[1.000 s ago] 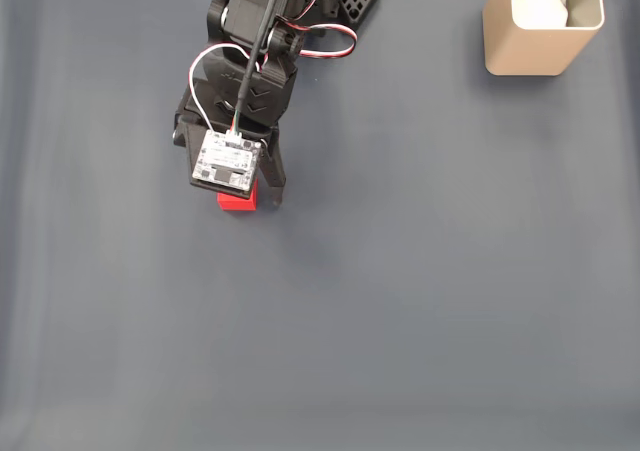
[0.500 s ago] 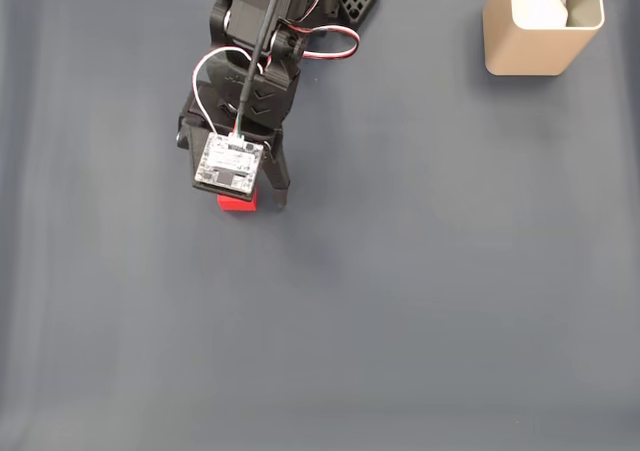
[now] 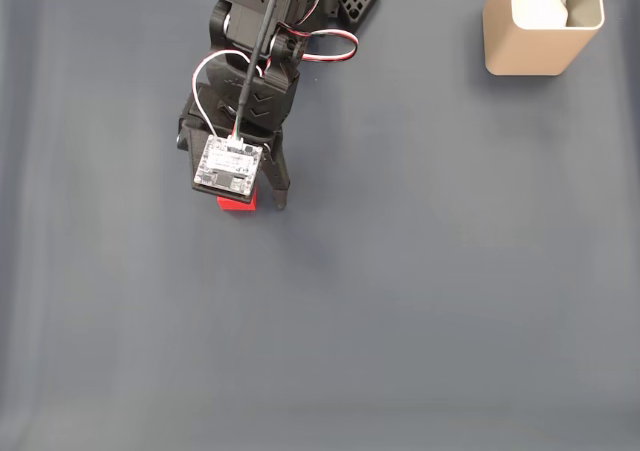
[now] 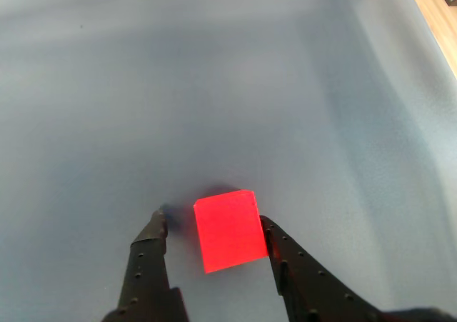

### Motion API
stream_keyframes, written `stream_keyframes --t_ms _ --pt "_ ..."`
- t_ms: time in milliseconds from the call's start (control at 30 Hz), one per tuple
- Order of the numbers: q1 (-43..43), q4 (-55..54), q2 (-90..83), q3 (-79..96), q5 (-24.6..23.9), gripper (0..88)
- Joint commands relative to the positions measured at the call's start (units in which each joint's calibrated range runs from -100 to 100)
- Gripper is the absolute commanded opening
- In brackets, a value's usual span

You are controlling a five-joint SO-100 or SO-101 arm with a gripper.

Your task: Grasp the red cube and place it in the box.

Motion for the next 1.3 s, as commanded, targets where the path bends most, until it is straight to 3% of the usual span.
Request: stream_keyframes --t_ms 0,200,867,1267 --pt "-0.15 -0.92 -0.07 -1.4 -0.29 31.9" --pt "-0.22 -0.92 -0.07 -1.67 -0.34 31.1" --pt "0.92 -0.02 -0.67 -3.86 -0.44 7.5" --pt "0.7 11.23 -2.67 -11.52 -1.07 0.2"
